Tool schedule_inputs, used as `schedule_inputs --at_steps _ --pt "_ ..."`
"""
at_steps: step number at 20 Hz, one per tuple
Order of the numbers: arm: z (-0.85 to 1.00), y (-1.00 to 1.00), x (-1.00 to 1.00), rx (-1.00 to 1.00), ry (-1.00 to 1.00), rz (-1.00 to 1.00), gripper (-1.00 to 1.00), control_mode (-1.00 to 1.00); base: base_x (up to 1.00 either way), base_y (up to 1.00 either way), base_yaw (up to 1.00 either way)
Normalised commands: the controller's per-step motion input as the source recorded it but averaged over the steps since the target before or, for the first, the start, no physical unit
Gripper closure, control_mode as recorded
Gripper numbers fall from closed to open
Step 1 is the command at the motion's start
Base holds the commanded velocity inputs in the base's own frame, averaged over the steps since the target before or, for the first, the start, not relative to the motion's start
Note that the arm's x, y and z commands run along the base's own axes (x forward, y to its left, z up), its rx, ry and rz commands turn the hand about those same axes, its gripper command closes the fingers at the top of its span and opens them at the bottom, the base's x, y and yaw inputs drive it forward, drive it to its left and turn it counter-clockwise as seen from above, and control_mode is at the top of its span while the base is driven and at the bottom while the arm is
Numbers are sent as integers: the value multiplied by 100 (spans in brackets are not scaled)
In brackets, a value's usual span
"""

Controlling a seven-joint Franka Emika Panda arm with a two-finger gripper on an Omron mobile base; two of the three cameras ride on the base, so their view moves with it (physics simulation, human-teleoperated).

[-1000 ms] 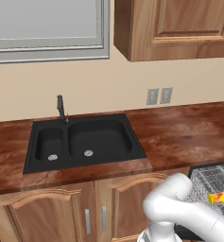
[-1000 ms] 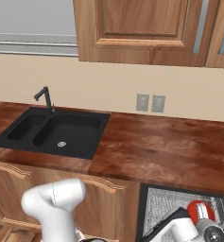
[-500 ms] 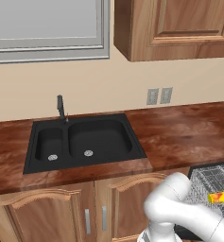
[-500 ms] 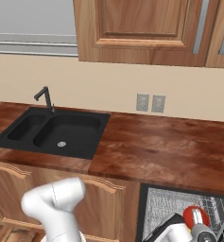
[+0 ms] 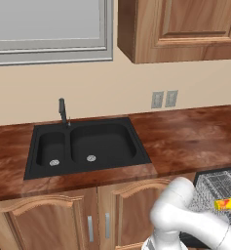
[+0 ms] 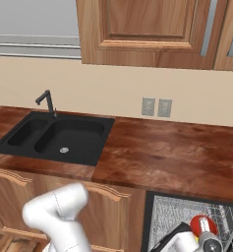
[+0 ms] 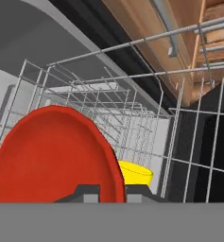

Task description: Pick up the cup and bowl from the counter, place them in the dishwasher, and close the dishwasher door.

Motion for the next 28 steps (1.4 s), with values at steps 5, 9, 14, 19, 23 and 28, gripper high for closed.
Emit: schedule_inputs --at_steps 5,9,14,19,23,28 --pt "-37 -39 31 0 0 0 100 -100 0 0 0" --pt "-60 -29 26 0 0 0 100 -100 0 0 0" --pt "-78 -4 0 0 0 1 100 -100 0 0 0" --pt "-93 0 -17 0 0 6 100 -100 0 0 0" --pt "-83 0 -24 0 -1 6 100 -100 0 0 0" --pt "-83 0 -41 0 -6 7 100 -100 0 0 0"
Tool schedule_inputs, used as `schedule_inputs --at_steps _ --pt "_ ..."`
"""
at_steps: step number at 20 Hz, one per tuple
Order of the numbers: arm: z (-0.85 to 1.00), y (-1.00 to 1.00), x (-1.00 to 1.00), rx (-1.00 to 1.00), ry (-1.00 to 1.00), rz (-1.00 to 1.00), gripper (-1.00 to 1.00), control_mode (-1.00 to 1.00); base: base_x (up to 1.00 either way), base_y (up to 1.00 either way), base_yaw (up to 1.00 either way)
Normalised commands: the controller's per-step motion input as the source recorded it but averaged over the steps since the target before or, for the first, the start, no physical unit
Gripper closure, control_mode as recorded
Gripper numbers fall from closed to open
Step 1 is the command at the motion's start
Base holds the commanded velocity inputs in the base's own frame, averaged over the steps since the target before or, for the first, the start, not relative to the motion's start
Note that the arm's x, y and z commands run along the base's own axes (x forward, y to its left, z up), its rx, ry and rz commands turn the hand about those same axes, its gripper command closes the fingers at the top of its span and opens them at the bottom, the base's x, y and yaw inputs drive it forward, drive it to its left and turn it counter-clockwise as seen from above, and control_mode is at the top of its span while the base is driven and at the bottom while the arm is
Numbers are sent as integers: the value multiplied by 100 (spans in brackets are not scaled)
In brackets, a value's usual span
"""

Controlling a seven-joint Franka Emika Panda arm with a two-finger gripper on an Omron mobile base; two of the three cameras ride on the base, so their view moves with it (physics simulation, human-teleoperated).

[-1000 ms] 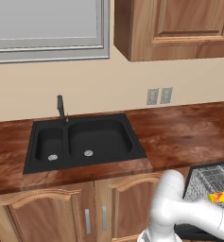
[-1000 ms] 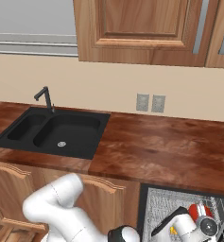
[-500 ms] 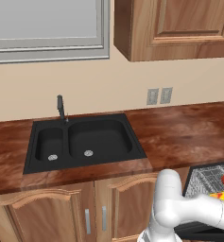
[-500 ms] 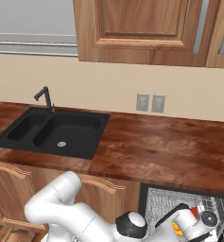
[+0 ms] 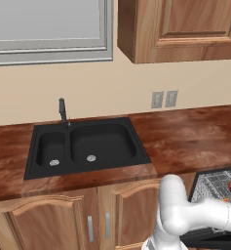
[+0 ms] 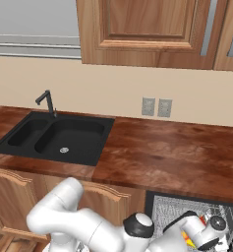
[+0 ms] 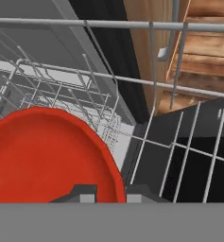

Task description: Pick up the cup and bowl from the counter, place them in the dishwasher, and close the dishwasher door.

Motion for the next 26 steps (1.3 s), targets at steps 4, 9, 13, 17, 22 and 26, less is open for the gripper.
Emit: schedule_inputs --at_steps 4,9,13,17,22,26 --pt "-79 0 -43 0 -8 8 -100 -100 0 0 0" --pt "-30 0 -55 0 -15 7 -100 -100 0 0 0" --pt "13 -4 -60 0 -22 5 -100 -100 0 0 0" --pt "6 -1 -39 0 -18 5 -100 -100 0 0 0" --pt "4 0 -33 0 -14 5 -100 -100 0 0 0" --pt "13 0 -24 0 -6 2 -100 -100 0 0 0"
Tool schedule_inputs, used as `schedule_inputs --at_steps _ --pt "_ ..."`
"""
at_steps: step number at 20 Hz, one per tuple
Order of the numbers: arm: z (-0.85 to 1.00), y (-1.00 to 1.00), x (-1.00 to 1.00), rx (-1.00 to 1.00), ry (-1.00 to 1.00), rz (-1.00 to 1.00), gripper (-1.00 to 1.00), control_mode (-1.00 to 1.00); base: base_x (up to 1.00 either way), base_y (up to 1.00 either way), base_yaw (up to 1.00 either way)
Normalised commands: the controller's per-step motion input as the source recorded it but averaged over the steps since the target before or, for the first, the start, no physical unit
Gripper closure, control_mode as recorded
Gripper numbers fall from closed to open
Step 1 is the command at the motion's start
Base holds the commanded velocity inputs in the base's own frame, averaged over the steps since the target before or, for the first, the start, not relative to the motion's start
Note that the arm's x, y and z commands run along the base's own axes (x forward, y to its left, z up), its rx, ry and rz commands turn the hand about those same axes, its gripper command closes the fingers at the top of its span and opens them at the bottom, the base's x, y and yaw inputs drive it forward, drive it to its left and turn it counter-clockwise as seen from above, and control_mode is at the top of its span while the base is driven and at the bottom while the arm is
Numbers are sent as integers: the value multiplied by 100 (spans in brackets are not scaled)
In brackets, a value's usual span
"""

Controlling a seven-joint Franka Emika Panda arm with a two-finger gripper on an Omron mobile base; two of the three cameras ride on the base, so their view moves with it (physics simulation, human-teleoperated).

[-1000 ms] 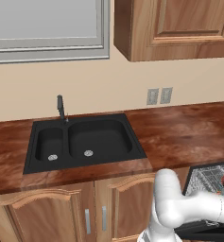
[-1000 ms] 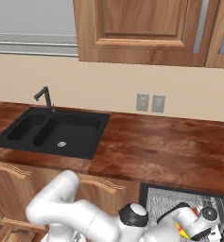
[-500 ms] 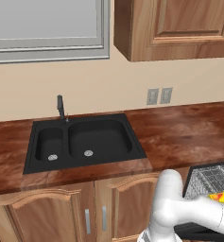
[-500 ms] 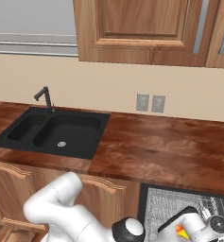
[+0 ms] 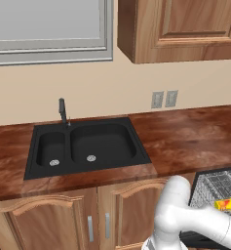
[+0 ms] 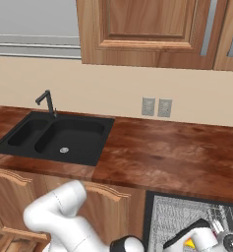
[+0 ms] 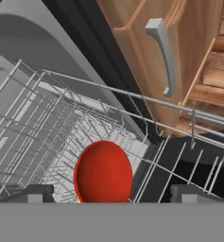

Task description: Pick up the cup and bowl from the counter, place them in the dishwasher, and close the dishwasher door.

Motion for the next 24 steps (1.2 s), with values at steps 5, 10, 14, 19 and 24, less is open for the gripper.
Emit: schedule_inputs --at_steps 5,10,14,19,24 --pt "14 0 -12 2 0 0 -100 -100 0 0 0" --pt "34 0 -12 12 0 -4 -100 -100 0 0 0" --pt "33 6 -1 14 0 -9 -100 -100 0 0 0" --pt "15 1 -2 12 0 -7 -100 -100 0 0 0" --pt "9 0 -1 10 0 -5 -100 -100 0 0 0"
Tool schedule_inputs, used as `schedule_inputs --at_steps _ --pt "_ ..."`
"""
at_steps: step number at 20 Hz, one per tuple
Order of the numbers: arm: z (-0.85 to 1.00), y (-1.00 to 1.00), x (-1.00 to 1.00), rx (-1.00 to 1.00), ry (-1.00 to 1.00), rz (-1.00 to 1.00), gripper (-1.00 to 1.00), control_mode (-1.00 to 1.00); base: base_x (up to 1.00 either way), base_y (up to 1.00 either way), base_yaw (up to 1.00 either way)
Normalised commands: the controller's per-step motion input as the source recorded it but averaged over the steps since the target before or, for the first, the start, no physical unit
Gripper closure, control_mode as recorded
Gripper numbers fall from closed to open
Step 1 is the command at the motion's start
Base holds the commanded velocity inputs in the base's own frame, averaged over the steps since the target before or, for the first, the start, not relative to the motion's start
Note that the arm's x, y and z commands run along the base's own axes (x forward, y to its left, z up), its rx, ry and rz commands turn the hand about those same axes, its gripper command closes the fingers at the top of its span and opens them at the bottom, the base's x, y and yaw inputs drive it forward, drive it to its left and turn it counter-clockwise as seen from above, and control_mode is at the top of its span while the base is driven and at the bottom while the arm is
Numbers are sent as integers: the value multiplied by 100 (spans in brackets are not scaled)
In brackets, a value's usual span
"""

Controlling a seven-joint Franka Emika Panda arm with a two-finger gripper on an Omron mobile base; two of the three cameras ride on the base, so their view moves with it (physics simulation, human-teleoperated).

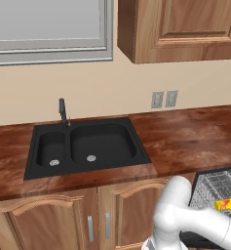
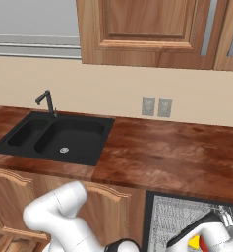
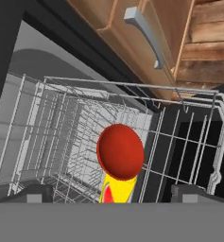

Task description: Pick up the cup and bowl from the counter, place them in the dishwasher, and close the dishwasher door.

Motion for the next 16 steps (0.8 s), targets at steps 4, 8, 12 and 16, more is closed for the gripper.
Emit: schedule_inputs --at_steps 4,8,12,16 --pt "9 0 -8 8 0 -5 -100 -100 0 0 0" --pt "4 0 -12 5 0 -4 -100 -100 0 0 0" --pt "6 0 -18 6 0 -3 -100 -100 0 0 0" --pt "2 6 -20 2 0 -2 -100 -100 0 0 0"
